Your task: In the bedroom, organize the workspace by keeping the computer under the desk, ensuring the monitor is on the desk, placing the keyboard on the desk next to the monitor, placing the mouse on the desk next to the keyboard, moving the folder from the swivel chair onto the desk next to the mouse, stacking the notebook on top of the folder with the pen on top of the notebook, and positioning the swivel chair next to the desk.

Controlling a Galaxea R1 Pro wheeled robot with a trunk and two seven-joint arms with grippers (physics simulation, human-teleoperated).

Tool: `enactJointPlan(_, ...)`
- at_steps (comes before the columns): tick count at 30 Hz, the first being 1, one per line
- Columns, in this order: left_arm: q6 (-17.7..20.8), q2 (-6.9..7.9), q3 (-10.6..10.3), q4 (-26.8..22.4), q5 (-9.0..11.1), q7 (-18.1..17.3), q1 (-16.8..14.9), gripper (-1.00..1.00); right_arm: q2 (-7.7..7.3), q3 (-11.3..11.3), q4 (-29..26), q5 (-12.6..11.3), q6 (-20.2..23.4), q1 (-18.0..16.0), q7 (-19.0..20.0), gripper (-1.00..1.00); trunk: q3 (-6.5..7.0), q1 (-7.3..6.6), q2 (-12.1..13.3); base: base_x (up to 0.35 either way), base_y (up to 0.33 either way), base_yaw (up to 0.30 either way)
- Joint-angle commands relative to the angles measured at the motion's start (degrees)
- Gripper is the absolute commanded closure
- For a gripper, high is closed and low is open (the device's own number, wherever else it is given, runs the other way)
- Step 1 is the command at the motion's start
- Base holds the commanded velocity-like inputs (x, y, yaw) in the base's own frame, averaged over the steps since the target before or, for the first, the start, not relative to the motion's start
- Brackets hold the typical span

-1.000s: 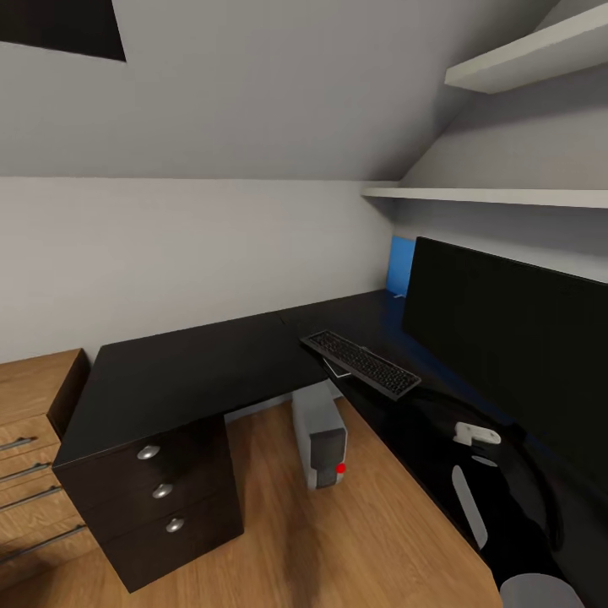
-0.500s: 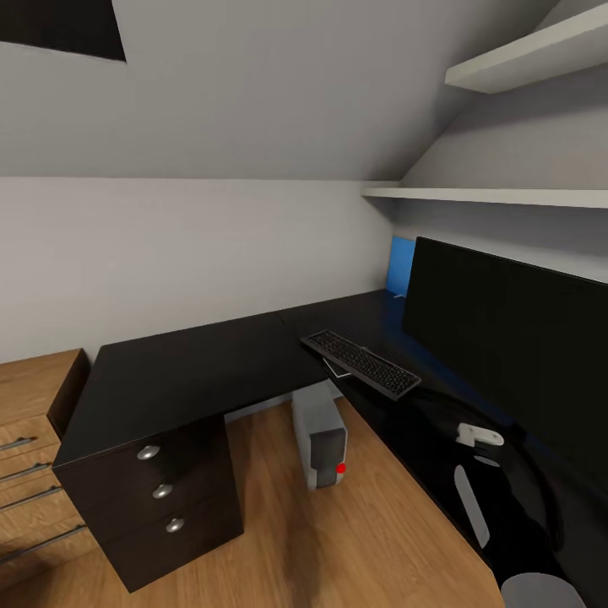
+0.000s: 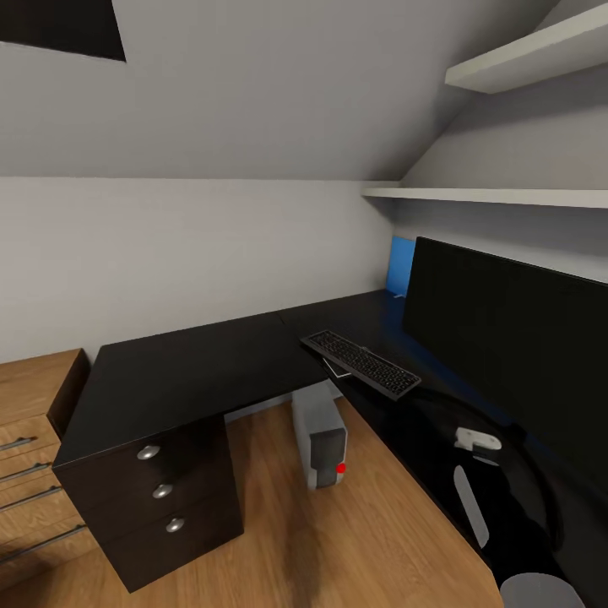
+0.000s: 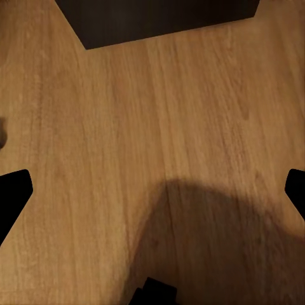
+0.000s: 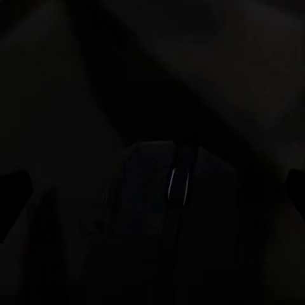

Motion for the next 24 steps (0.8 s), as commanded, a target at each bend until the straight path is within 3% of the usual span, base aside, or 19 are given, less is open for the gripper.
enactJointPlan(1, -0.2, 0.02, -0.5, 0.0, 0.3, 0.4, 0.0, -1.00, -0.04, 0.0, -0.1, -0.6, 0.7, 0.0, -0.5, -1.00, -0.06, 0.00, 0.0, 0.000, 0.000, 0.000)
enactJointPlan(24, -0.2, 0.02, -0.5, 0.0, 0.3, 0.4, 0.0, -1.00, 0.00, 0.0, -0.1, -0.8, 7.7, -0.2, -0.2, -1.00, -0.06, 0.00, 0.0, 0.000, 0.000, 0.000)
